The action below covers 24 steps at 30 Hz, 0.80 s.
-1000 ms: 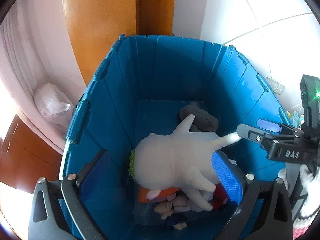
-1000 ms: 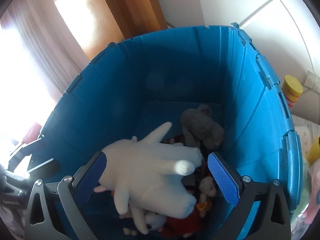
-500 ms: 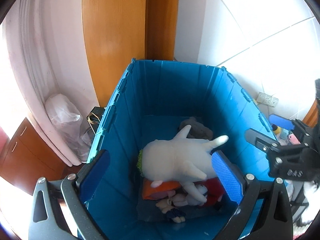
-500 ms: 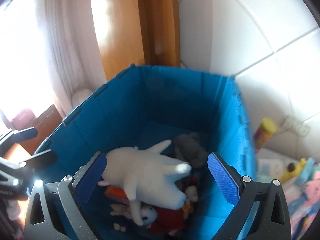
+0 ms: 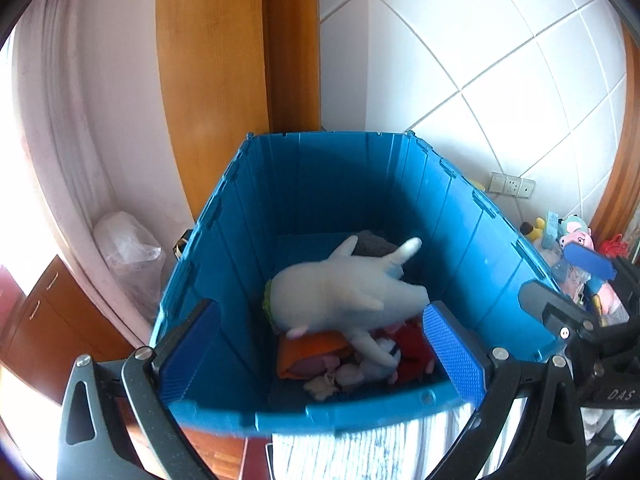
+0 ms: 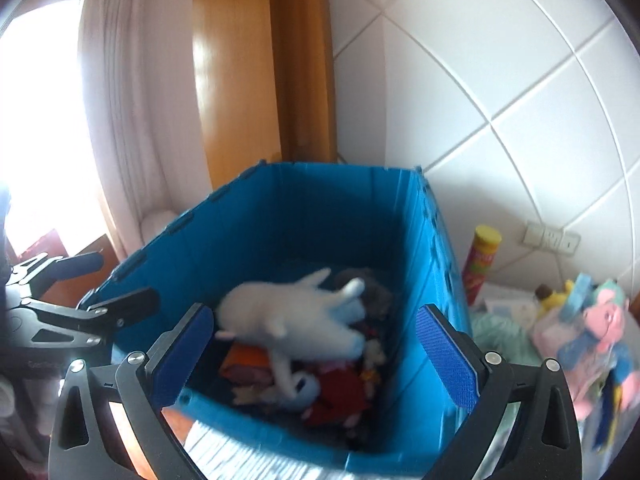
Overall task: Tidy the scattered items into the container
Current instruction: 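Raise both open tools out of the crate and back away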
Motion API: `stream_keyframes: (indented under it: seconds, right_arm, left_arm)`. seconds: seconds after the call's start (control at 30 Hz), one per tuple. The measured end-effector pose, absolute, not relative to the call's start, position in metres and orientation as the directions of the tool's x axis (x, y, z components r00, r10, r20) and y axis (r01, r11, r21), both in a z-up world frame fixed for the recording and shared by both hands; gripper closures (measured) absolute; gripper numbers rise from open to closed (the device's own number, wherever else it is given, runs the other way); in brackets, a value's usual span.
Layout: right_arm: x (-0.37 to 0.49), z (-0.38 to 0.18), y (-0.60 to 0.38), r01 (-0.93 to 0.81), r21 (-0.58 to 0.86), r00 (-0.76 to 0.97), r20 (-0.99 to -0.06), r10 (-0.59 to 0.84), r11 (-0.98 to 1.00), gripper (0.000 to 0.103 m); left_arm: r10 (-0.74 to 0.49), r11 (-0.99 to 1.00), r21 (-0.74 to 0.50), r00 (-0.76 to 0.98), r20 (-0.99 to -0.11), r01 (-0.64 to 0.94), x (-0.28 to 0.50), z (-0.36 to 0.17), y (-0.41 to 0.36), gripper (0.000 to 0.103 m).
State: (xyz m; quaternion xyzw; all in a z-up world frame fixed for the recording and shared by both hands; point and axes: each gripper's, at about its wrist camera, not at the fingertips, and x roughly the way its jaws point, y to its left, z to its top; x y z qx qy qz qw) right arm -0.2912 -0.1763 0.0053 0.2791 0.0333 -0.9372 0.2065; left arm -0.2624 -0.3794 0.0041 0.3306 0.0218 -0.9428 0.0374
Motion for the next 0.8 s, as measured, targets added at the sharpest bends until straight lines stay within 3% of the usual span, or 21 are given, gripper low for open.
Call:
stream_keyframes:
  seconds: [0.63, 0.8]
  right_arm:
    - [-0.193, -0.015, -0.095, 0.431, 0.092, -0.754, -0.509, -0.414, -0.898, 0.0]
    - [-0.177, -0.028, -0.08, 0.401, 0.1, -0.746, -0.541, -0.388, -0.911, 0.0]
  left_arm:
    - [-0.157, -0.978, -0.002, -0.747, -0.646, 0.208, -0.16, -0.023, -0.318, 0.0]
    - [-0.169, -0.975, 0.006, -0.728, -0.664, 0.221, -0.139, -0.034, -0.306, 0.0]
